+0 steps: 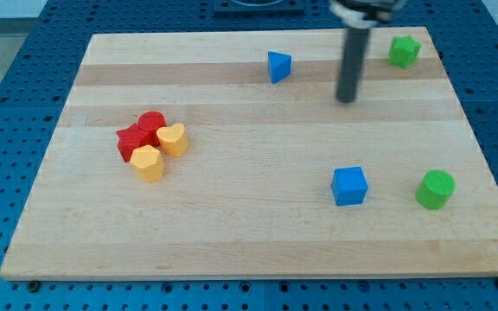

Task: Drag the green star right to the triangle

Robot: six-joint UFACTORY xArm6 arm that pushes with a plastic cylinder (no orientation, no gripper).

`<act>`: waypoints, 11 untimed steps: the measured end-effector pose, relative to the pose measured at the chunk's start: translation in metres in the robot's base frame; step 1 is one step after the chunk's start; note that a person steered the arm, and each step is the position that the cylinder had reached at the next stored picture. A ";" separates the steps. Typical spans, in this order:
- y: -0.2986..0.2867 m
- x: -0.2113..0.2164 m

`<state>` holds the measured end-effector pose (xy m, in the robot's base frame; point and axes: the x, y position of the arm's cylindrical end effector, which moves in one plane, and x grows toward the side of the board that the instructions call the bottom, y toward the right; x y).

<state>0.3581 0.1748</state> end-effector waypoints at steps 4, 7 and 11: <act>0.082 -0.114; 0.008 -0.091; -0.024 -0.042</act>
